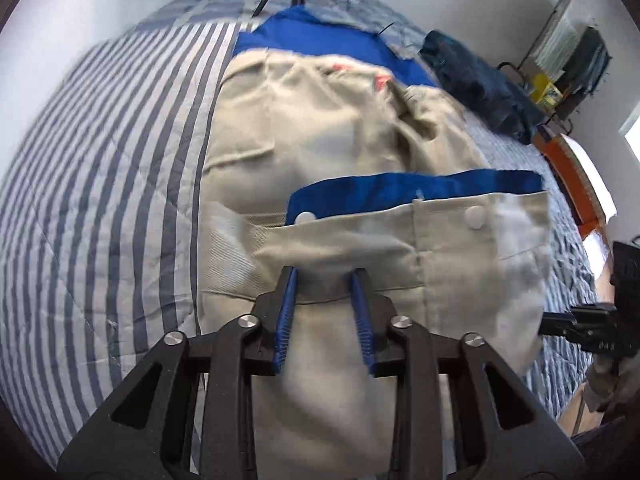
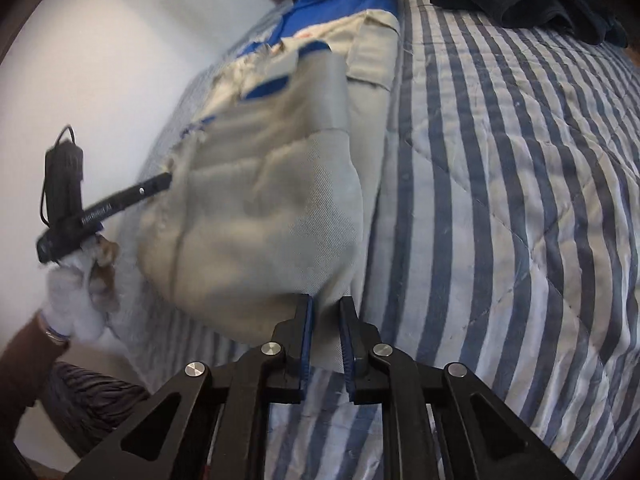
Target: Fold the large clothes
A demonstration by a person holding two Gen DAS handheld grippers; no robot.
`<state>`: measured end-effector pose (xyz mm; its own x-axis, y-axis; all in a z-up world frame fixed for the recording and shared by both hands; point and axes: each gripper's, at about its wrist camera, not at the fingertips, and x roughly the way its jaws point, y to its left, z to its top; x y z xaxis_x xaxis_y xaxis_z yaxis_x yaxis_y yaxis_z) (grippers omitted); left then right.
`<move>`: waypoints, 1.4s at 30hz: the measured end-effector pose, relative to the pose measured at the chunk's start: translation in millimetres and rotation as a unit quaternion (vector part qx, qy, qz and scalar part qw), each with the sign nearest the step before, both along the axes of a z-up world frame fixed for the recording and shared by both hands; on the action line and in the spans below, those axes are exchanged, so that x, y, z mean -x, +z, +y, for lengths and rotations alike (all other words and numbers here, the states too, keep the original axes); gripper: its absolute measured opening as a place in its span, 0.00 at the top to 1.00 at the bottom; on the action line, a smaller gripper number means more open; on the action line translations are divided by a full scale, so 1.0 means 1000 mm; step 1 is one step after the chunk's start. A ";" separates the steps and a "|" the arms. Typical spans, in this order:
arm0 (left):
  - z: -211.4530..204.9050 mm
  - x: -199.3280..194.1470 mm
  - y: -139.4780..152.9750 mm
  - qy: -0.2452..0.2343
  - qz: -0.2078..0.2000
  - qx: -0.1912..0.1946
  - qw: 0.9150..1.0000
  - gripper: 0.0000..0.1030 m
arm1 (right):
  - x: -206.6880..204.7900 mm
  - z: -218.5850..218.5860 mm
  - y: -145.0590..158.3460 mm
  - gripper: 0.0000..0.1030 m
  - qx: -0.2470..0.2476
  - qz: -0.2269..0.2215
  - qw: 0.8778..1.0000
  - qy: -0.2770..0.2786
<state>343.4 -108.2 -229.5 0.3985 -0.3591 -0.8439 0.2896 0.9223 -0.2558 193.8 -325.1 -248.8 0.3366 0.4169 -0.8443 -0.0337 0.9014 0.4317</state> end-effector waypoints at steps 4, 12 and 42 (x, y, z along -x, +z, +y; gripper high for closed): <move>0.003 -0.002 0.002 0.004 -0.004 0.003 1.000 0.69 | 0.001 0.006 0.011 0.89 0.030 0.001 1.000 0.007; 0.029 0.009 0.040 0.028 -0.064 0.025 0.997 0.69 | 0.003 0.043 0.089 0.67 0.117 -0.179 0.976 0.026; 0.074 -0.044 0.146 0.032 -0.121 0.084 0.988 0.57 | -0.087 0.044 0.158 0.62 0.164 -0.190 0.968 -0.006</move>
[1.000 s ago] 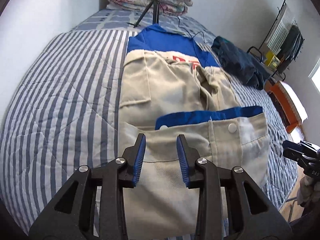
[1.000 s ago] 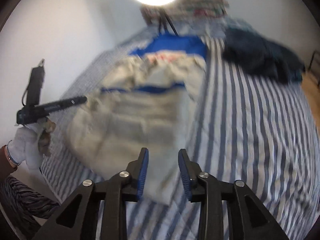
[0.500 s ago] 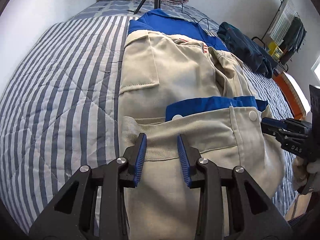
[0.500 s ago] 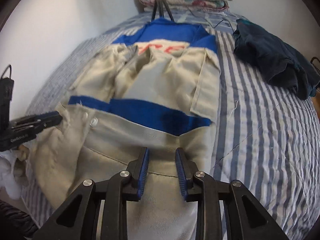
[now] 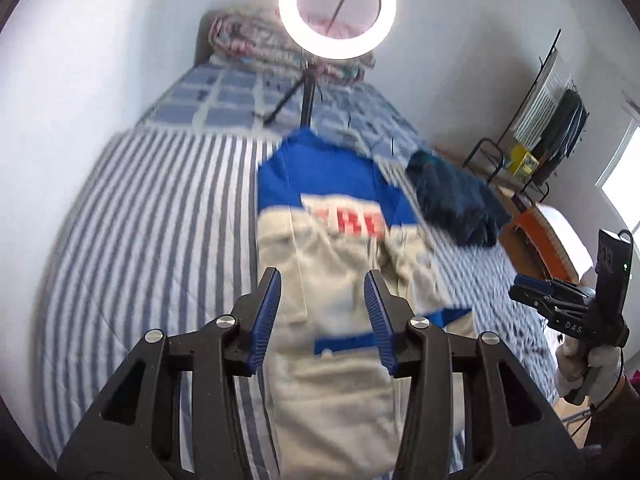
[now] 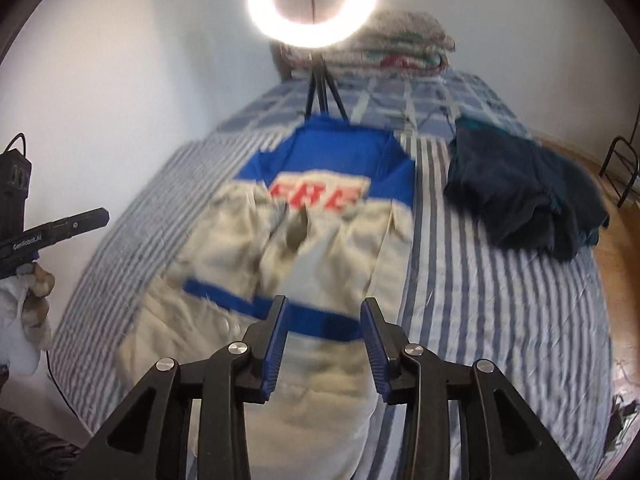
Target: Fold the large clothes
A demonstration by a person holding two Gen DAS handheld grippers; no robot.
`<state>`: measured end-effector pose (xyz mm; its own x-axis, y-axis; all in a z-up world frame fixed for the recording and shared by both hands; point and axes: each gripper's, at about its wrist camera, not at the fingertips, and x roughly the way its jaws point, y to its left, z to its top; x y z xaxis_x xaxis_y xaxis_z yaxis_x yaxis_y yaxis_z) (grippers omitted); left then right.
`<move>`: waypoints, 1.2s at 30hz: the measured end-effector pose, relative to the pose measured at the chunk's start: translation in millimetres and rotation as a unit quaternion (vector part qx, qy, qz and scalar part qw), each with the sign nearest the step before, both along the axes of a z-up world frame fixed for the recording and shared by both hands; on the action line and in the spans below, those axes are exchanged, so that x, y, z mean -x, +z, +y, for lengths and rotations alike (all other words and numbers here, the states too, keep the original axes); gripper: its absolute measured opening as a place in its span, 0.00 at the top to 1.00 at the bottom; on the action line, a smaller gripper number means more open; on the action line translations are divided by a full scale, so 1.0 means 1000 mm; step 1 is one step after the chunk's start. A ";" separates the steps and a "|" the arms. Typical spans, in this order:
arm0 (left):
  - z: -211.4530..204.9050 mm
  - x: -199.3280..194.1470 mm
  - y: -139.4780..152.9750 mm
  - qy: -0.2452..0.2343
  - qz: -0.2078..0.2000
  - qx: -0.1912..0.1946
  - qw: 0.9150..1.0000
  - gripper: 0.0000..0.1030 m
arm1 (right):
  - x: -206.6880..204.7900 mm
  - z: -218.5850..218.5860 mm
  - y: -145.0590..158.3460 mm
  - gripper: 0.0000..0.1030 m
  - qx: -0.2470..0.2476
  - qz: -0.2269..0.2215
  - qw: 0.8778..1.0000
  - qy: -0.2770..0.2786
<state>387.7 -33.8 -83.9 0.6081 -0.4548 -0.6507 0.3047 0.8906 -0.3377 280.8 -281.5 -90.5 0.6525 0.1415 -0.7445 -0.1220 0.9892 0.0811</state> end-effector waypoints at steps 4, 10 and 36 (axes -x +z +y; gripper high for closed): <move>0.014 -0.035 0.044 0.023 -0.030 0.023 0.999 0.56 | -0.022 -0.003 0.051 0.54 0.030 -0.038 0.999 0.009; 0.017 -0.098 0.079 0.036 -0.057 0.030 0.997 0.49 | -0.079 -0.021 0.086 0.52 0.051 -0.060 0.997 0.002; -0.043 -0.353 -0.135 -0.001 0.142 0.097 0.985 0.37 | -0.318 -0.095 -0.090 0.48 -0.028 0.034 0.999 -0.019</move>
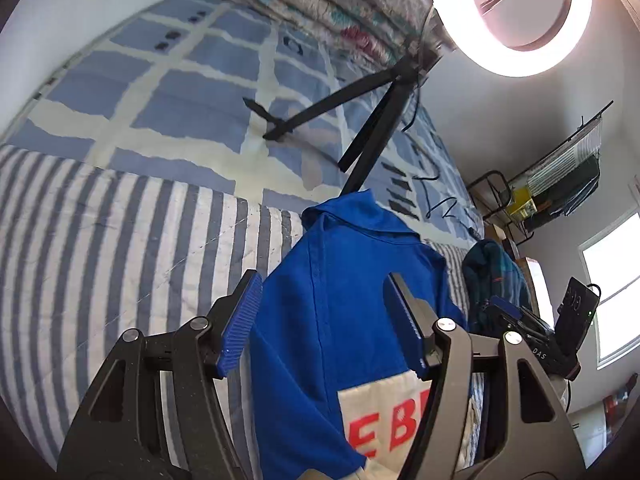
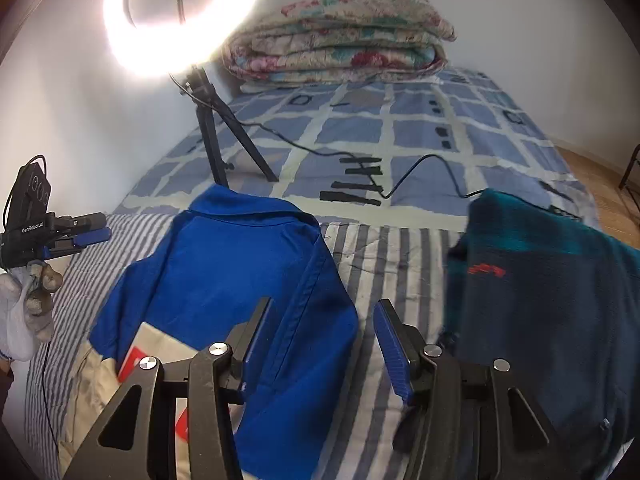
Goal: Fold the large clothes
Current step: 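Grasp the blue collar with the left tool while the right tool grasps it, then lift the blue collar with both tools and fold it over the hem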
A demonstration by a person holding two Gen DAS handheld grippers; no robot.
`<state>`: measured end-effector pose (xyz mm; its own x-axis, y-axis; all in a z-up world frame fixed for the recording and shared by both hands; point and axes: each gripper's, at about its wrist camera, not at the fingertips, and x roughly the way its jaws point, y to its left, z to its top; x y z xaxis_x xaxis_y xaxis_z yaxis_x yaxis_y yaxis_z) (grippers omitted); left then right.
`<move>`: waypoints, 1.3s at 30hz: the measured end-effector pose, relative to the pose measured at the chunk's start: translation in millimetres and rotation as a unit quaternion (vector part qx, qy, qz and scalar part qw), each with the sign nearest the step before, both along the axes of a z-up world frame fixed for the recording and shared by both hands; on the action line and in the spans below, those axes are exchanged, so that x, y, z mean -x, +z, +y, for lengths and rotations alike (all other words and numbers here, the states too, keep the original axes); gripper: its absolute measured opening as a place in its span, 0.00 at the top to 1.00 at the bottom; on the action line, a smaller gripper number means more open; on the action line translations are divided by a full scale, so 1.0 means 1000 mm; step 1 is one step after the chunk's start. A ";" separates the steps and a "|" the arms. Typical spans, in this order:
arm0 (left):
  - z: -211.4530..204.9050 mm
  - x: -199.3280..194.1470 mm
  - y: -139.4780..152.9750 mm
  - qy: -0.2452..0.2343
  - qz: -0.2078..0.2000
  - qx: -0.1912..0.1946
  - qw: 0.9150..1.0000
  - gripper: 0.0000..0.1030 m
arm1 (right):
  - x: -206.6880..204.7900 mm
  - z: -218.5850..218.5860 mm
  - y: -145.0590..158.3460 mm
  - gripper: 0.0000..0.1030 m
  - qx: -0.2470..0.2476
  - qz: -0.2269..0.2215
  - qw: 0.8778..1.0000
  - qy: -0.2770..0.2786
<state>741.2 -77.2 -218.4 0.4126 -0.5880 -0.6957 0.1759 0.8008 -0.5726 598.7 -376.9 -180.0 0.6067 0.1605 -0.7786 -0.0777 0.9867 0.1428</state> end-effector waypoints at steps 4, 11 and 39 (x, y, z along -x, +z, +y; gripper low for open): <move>-0.014 -0.026 -0.031 -0.016 0.030 -0.009 0.999 0.37 | -0.027 0.001 -0.030 0.48 -0.002 0.021 1.000 0.004; -0.040 -0.045 -0.053 -0.063 0.027 -0.026 0.997 0.37 | -0.055 0.007 -0.061 0.38 -0.002 0.030 0.999 0.021; -0.059 0.073 0.062 -0.080 -0.125 -0.072 0.986 0.96 | 0.027 0.053 0.042 0.99 0.038 -0.075 0.996 0.017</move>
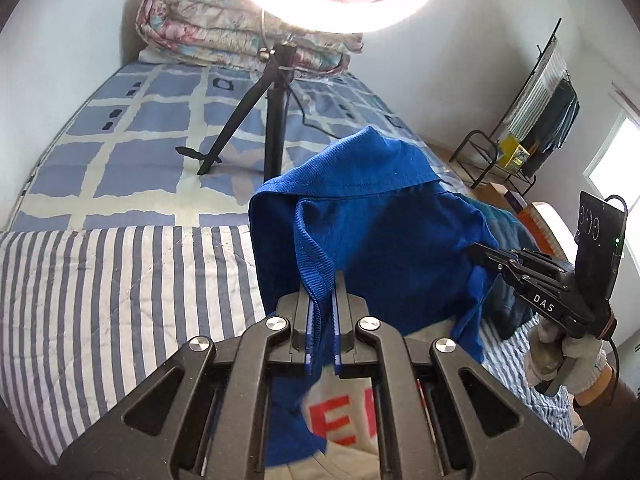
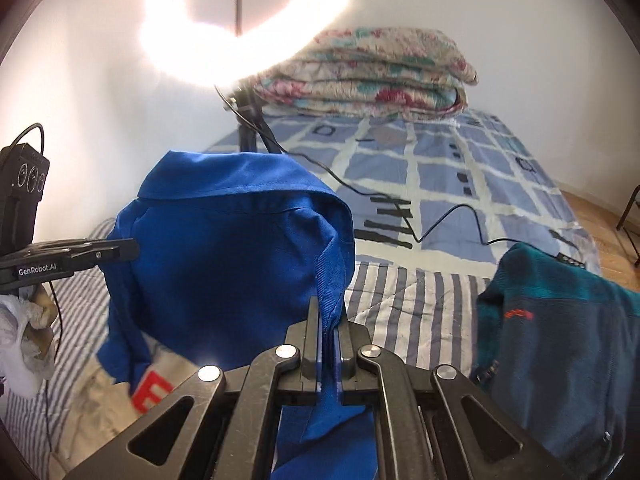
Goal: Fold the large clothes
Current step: 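Lift the blue collar with both tools and fold it over the hem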
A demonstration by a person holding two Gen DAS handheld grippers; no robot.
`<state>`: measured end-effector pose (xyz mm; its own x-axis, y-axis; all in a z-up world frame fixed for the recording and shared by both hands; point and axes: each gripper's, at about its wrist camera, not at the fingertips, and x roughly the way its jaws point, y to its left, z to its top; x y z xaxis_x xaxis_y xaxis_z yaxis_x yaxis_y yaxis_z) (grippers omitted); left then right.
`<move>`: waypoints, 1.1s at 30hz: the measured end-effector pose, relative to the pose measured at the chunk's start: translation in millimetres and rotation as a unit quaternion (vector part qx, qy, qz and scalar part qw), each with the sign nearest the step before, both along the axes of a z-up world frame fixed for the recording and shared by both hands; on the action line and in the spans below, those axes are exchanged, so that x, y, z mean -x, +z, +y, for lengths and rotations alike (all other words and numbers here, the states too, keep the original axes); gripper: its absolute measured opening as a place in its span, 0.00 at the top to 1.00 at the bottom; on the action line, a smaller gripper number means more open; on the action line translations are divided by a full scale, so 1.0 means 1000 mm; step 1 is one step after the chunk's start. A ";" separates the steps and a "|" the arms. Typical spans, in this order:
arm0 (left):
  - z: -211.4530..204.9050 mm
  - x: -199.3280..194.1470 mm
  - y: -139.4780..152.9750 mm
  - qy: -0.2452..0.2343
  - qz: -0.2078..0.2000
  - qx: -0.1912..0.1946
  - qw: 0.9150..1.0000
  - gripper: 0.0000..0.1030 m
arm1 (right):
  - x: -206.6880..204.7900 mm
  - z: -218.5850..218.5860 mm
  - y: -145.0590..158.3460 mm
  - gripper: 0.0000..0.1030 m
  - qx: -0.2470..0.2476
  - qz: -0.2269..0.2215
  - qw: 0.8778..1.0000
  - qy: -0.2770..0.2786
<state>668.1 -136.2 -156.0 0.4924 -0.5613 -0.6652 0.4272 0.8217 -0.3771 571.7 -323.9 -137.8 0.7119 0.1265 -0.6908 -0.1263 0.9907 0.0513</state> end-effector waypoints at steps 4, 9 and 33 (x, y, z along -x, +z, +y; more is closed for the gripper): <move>0.004 0.032 0.020 -0.005 -0.007 0.002 1.000 0.97 | 0.027 0.005 0.021 0.99 -0.002 -0.009 1.000 0.004; 0.009 0.084 0.048 -0.016 -0.018 0.005 1.000 0.97 | 0.078 0.011 0.047 0.99 -0.023 -0.022 0.999 0.012; 0.066 0.362 0.053 -0.025 -0.012 -0.010 1.000 0.97 | 0.345 0.061 0.033 0.99 -0.053 0.016 0.998 0.041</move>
